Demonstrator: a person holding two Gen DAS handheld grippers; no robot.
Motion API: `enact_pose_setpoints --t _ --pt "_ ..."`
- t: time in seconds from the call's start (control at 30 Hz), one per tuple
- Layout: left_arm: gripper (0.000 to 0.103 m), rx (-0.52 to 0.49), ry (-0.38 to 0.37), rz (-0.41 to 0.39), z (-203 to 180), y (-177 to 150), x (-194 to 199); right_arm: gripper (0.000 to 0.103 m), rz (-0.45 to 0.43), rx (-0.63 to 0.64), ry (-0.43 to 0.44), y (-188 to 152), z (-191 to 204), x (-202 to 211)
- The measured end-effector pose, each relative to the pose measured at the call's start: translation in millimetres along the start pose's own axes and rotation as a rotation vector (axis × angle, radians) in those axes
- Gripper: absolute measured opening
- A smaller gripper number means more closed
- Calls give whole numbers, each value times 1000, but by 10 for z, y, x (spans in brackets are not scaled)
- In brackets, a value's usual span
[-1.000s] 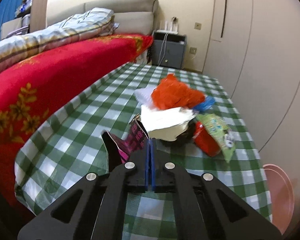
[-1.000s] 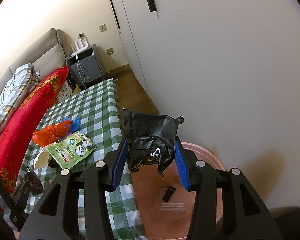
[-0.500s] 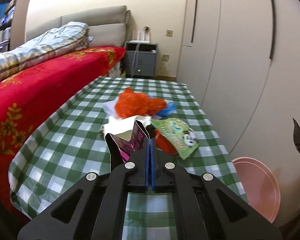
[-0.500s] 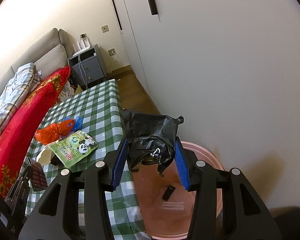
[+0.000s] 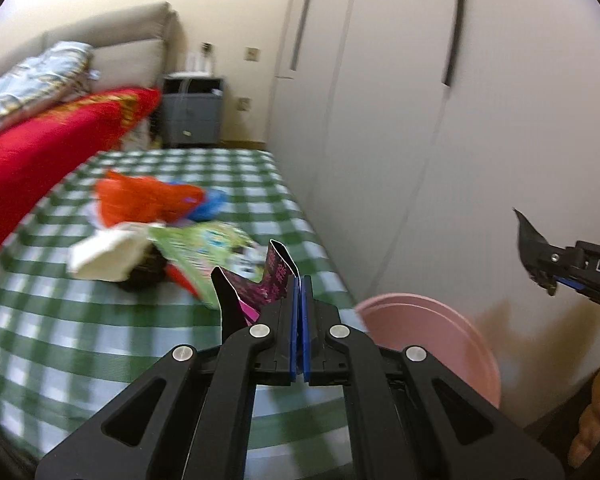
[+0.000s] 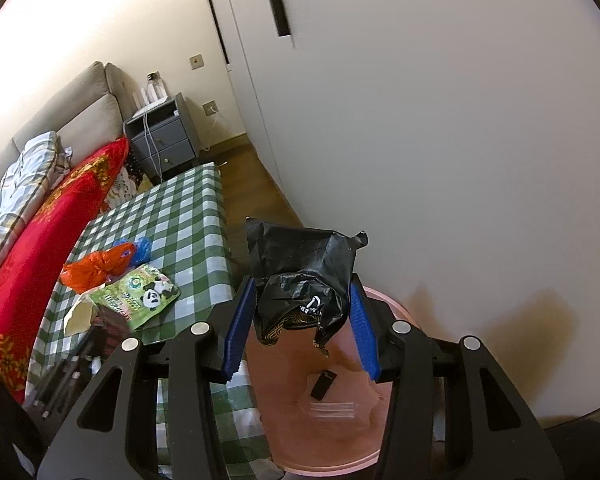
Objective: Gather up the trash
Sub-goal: 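Carry the pink packet to the bin with the left tool while the right tool holds the black bag, then open the right tool over the bin while the left tool releases the pink packet into it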
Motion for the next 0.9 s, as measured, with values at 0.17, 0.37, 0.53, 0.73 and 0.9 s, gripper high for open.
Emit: enact_pose_setpoints --t 0.17,0.37,0.53,0.73,0.9 --pt "1 -33 -159 30 -320 -43 -120 46 2 -31 -8 7 -99 23" --pt "1 -79 -285 42 -662 -78 -217 46 6 -53 -8 26 -179 10" --pt "1 -111 -363 67 -875 -131 -295 46 4 -83 -8 58 -236 -35" --pt "27 -134 -396 97 -927 -219 -343 58 -6 -121 -19 87 -302 -85" --pt "34 -94 -383 105 -728 -174 -360 58 -3 -118 -14 104 -271 -140"
Point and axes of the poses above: each gripper's, at about its wrist camera, not at the fingertips, and x roughly against the way its jaws point, z to its left, y to its top, the point moved 2 cm from there along -x, roughly the way its jaws point, and after that the axes turned 14 degrees about y, right-handed, at the moved point
